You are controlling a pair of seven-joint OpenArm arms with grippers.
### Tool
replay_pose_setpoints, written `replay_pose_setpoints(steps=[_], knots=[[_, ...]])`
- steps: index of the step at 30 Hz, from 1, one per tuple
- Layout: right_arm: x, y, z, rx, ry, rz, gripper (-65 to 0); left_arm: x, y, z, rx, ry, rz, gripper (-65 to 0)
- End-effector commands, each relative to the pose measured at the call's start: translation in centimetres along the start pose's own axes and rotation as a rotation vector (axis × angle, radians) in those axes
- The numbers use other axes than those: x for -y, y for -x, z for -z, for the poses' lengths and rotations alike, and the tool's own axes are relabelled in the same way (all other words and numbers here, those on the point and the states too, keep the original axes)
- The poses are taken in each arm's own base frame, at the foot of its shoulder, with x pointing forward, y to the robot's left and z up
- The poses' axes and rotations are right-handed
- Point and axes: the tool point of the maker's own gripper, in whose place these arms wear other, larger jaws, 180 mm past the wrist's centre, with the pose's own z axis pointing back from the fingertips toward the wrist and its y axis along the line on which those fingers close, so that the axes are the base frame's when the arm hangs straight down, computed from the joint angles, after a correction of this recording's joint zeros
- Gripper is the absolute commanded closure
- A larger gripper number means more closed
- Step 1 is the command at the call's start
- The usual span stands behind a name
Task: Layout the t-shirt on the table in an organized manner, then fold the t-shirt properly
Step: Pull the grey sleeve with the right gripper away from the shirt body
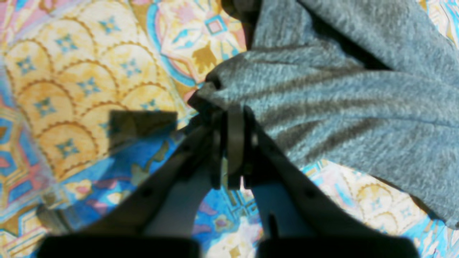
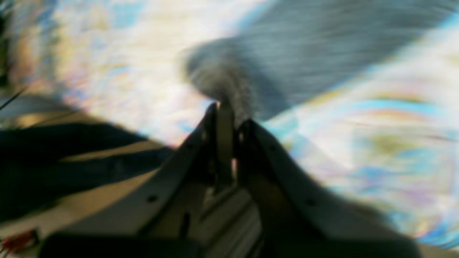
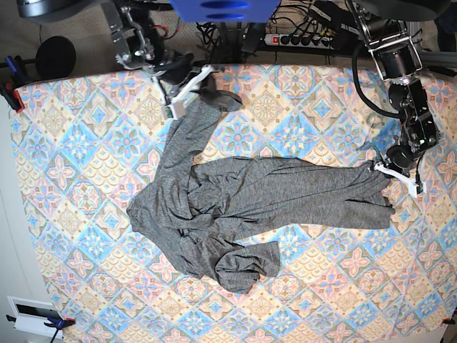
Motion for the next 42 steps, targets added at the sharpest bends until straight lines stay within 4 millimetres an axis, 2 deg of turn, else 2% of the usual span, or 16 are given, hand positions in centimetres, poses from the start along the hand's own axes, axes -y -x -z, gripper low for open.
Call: replay_pose_setpoints(steps=[1,6,9,12,15,18,20,21,24,28,34,36,39,42], knots=[[-2.2,-1.4,0.1,0.034,-0.075,-0.032,0.0,0.0,-2.1,-0.6,0.058,0.004,0.008,-2.2],[-7.0,-5.0,1.5,0.071,-0.197,-0.209,0.0,-0.1,-2.1,-0.6,0.057,0.002,0.01,-2.2],[-10.8,-5.9,2.1,0.07,-0.286,-0.329,0.0,-0.2,-2.1,-0.6,0.056,0.0,0.011,-2.2],[-14.2,-5.4,2.4,0.054,-0.356,-0.473,0.0,-0.2,-2.2,-0.6,0.058,-0.003,0.012,-2.2],[-16.1,-3.2,2.8,0.028,-0.372,-0.645,0.0,-0.4,-2.4,-0.7,0.062,-0.007,0.009,-2.2],[-17.3,0.0,3.0,0.004,-0.376,-0.836,0.0,-0.8,-2.7,-0.9,0.066,-0.016,0.016,-2.2],[-17.6,2.2,3.1,-0.011,-0.369,-0.954,0.0,-0.8,-2.8,-0.9,0.068,-0.016,0.016,-2.2],[-17.5,2.6,3.3,-0.006,-0.355,-1.002,0.0,-0.8,-2.8,-0.9,0.068,-0.016,0.016,-2.2],[-18.2,2.4,4.0,0.037,-0.325,-1.094,0.0,-0.9,-2.8,-0.9,0.068,-0.017,0.017,-2.2],[-20.2,2.6,5.3,0.046,-0.338,-1.089,0.0,-0.9,-2.8,-0.9,0.068,-0.017,0.017,-2.2],[-22.3,2.0,8.4,0.036,-0.321,-1.098,0.0,-0.8,-3.0,-0.9,0.071,-0.017,0.016,-2.2],[-22.2,1.8,9.4,0.026,-0.301,-1.108,0.0,-0.8,-3.5,-1.1,0.095,-0.016,0.015,-2.2],[-21.5,0.6,11.0,0.053,-0.277,-1.132,0.0,-2.8,-5.6,-2.0,0.208,-0.045,-0.044,-2.2],[-22.4,0.1,11.9,0.092,-0.295,-1.128,0.0,-5.2,-6.7,-3.2,0.277,-0.08,-0.119,-2.2]])
